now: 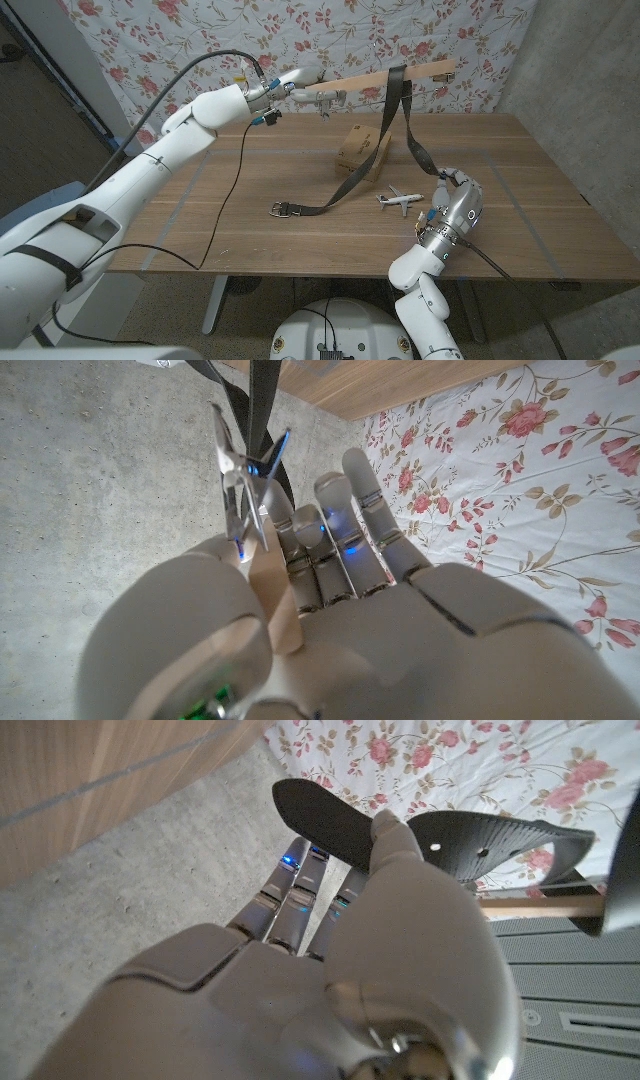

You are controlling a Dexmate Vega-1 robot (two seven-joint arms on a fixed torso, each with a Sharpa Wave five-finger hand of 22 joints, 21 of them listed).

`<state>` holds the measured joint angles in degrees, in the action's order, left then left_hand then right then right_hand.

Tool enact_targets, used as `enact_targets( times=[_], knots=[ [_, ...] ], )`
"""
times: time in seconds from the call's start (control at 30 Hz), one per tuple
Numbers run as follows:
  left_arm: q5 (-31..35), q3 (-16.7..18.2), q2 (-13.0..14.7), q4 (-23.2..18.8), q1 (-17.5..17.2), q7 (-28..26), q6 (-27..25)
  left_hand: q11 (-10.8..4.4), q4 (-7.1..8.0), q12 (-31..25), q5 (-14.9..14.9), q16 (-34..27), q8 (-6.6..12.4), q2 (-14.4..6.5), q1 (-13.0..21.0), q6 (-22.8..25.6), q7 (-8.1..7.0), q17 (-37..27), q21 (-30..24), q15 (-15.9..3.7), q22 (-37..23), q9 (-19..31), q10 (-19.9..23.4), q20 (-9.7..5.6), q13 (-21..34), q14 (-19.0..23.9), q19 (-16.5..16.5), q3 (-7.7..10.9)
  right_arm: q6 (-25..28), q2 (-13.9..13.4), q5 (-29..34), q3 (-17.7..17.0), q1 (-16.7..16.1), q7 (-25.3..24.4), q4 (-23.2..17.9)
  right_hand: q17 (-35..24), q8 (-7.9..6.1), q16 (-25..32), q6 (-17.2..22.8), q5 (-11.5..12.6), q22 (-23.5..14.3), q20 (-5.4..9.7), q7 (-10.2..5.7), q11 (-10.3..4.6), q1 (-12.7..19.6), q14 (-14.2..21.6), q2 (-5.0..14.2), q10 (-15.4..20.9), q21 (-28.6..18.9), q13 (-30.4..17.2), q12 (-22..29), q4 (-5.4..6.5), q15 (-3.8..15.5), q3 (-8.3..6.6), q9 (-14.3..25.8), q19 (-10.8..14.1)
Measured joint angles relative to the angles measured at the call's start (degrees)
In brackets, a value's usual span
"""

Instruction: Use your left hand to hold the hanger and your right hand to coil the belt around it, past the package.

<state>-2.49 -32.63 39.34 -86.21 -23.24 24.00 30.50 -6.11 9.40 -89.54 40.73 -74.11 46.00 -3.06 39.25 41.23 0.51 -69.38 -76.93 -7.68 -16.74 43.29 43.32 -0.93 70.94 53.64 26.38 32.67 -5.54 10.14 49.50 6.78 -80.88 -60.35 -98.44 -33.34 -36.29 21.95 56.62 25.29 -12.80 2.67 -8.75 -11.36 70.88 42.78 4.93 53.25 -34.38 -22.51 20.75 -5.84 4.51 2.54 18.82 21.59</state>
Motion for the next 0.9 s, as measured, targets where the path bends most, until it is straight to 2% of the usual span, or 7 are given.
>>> enact_targets(
  times=[0.03, 0.2, 0.23, 0.5, 0.6, 0.67, 0.9],
  knots=[
    [0.0, -0.2, -0.1, 0.1, 0.3, 0.1, 0.0, 0.0, 0.0, 0.0, 0.0, 0.0, 0.0, 0.0, 0.0, -0.1, 0.14, 0.0, 0.0, 0.0, 0.0, 0.1, 0.0, 0.0, 0.0, 0.0, 0.0, 0.0, 0.0, -0.4, 0.0, 0.2, -0.3, 0.0, -0.2, 0.0, -0.04, 0.0, 0.0, 0.0, 0.0, 0.0, -0.05, 0.0, 0.0, 0.0, 0.0, 0.0, 0.0, 0.0, 0.0, 0.16, 0.0, 0.16, 0.0, 0.0],
    [0.2, -0.8, -0.5, 0.3, 0.9, 0.7, -0.1, 0.01, 0.0, 0.0, -0.3, 0.0, 0.0, 0.0, 0.0, -0.2, 0.23, 0.0, 0.0, 0.0, 0.0, -0.2, 0.0, 0.0, 0.0, 0.0, 0.0, 0.0, -12.8, -6.0, -10.8, 3.1, -3.2, -0.1, -1.7, -0.3, -0.05, -0.4, 0.0, 0.0, 0.0, 0.0, -0.05, 0.2, 0.0, -0.2, 0.01, -0.2, 0.0, 0.0, 0.0, 0.23, -0.21, 0.24, 0.0, 0.0],
    [0.2, -1.0, -0.7, 0.3, 1.1, 0.8, -0.1, 0.01, 0.0, 0.0, -0.3, 0.0, 0.0, -0.1, 0.1, -0.2, 0.23, 0.1, -0.2, 0.0, 0.0, -0.3, 0.0, 0.0, 0.0, 0.0, 0.0, 0.0, -12.8, -6.3, -10.8, 3.2, -3.3, -0.1, -1.7, -0.3, -0.05, -0.4, 0.0, 0.0, 0.0, -0.25, -0.05, 0.23, 0.0, -0.2, 0.01, -0.2, 0.0, 0.0, 0.0, 0.23, -0.21, 0.24, 0.0, -0.2],
    [0.4, -1.4, -0.8, 0.0, 1.4, 1.4, -0.5, 0.1, 0.23, 0.0, -0.3, 0.0, 0.22, -0.1, 0.1, -0.4, 0.43, 0.0, -0.2, 0.1, 0.0, -0.2, -0.1, 0.0, 0.0, 0.1, 0.0, -0.24, -28.9, -14.6, -25.6, 5.8, -4.7, 3.8, -0.4, -0.5, -0.04, -0.4, 0.0, 0.4, 0.0, -0.24, -0.05, 0.23, 0.4, -0.4, 0.41, -0.2, 0.0, -0.3, -0.2, 0.28, 0.0, 0.51, 0.0, -0.7],
    [0.4, -1.5, -0.7, -0.5, 1.4, 1.5, -0.5, 0.1, 0.23, 0.0, -0.3, 0.0, 0.23, -0.1, 0.1, -0.4, 0.43, -0.2, -0.4, 0.1, 0.0, -0.3, -0.1, 0.0, 0.0, 0.1, 0.0, -0.24, -35.6, -15.5, -30.1, 5.5, -5.3, 6.0, -0.1, -0.5, -0.04, -0.4, 0.0, 0.4, 0.0, -0.24, -0.05, 0.23, 0.4, -0.7, 0.41, -0.2, 0.0, -0.3, -0.2, 0.15, -0.22, 0.65, 0.0, -0.6],
    [0.4, -1.5, -0.6, -0.8, 1.4, 1.6, -0.6, 0.11, 0.23, 0.0, -0.3, 0.0, 0.23, -0.1, 0.1, -0.4, 0.43, -0.3, -0.4, 0.1, 0.0, -0.3, -0.1, 0.0, 0.0, 0.1, 0.0, -0.24, -36.5, -15.4, -30.6, 5.2, -5.5, 6.3, -0.1, -0.5, -0.04, -0.4, 0.0, 0.4, 0.0, -0.24, -0.05, 0.23, 0.4, -0.8, 0.41, -0.2, 0.0, -0.3, -0.2, 0.15, -0.3, 0.65, 0.0, -0.6],
    [0.5, -1.5, -0.1, -2.1, 1.0, 1.8, -1.3, 0.11, 0.23, 0.0, -0.3, 0.0, 0.23, -0.1, 0.1, -0.4, 0.43, -0.1, -0.4, 0.1, 0.3, -0.4, -0.1, 0.0, 0.0, 0.1, 0.0, -0.24, -42.4, -10.7, -28.5, 1.4, -7.3, 5.0, -1.6, -0.8, 0.03, -0.4, 0.0, 0.4, 0.0, -0.24, -0.06, 0.23, 0.3, -0.8, 0.48, -0.2, -0.4, -0.3, -0.2, 0.38, -0.3, 0.88, 0.2, -0.6]
  ],
)
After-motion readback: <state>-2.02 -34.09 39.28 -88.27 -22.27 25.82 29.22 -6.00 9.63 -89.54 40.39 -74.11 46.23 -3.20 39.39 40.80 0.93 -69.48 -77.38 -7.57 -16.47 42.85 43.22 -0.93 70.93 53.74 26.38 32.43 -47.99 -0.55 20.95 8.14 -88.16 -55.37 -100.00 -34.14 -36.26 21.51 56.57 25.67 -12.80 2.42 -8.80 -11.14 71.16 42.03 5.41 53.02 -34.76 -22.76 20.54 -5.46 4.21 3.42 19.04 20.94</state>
